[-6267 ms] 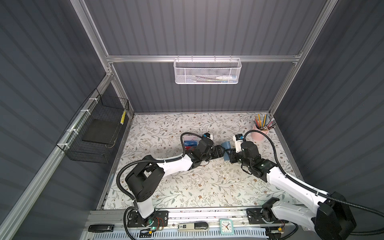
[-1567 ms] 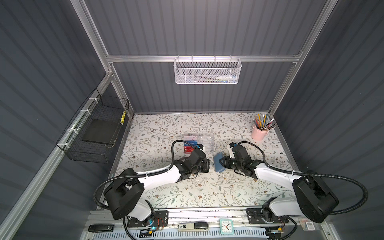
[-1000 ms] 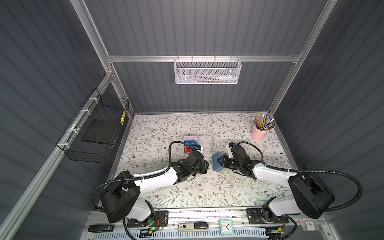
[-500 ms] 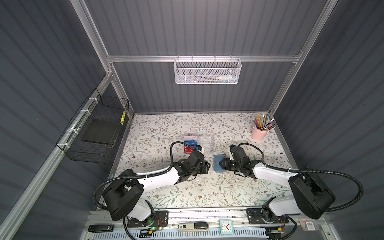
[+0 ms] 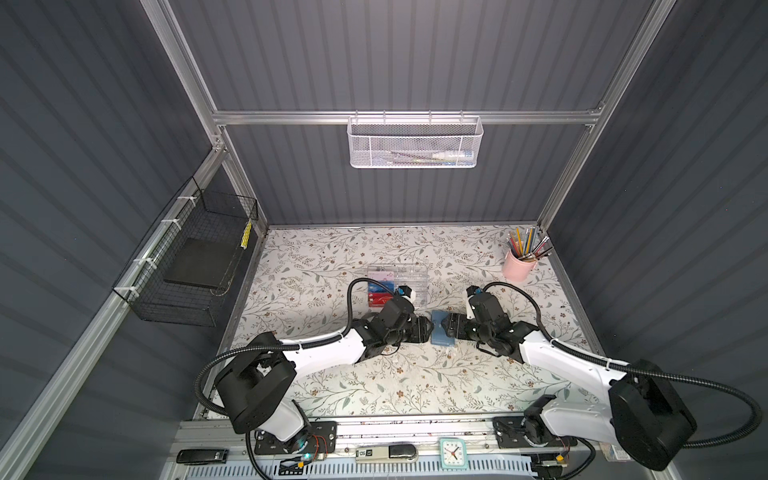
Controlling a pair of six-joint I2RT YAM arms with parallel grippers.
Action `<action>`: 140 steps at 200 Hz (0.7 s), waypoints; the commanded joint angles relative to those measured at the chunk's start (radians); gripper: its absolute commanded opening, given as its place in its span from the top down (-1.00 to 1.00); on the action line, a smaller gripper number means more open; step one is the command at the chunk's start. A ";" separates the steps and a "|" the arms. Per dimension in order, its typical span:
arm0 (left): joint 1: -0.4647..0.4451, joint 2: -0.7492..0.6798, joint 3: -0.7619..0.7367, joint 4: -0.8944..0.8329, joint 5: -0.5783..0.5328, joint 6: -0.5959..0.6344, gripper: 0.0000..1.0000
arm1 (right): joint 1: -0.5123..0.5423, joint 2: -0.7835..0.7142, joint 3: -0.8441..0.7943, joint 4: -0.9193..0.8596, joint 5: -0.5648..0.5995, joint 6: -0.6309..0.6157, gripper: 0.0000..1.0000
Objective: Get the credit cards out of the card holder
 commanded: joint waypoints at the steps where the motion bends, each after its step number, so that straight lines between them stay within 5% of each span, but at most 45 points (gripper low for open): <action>1: 0.008 -0.034 0.006 -0.015 -0.018 0.000 -0.61 | 0.004 -0.035 -0.015 -0.046 0.024 -0.012 -0.87; 14: 0.022 -0.062 -0.020 -0.001 -0.012 -0.017 -0.99 | 0.009 -0.044 -0.025 -0.050 0.029 -0.013 -0.98; 91: 0.153 -0.159 -0.196 0.146 0.139 -0.129 -1.00 | 0.102 0.081 0.015 -0.065 0.128 -0.002 -0.98; 140: 0.159 -0.184 -0.225 0.145 0.147 -0.121 -1.00 | 0.102 0.128 0.080 -0.106 0.227 -0.021 -0.98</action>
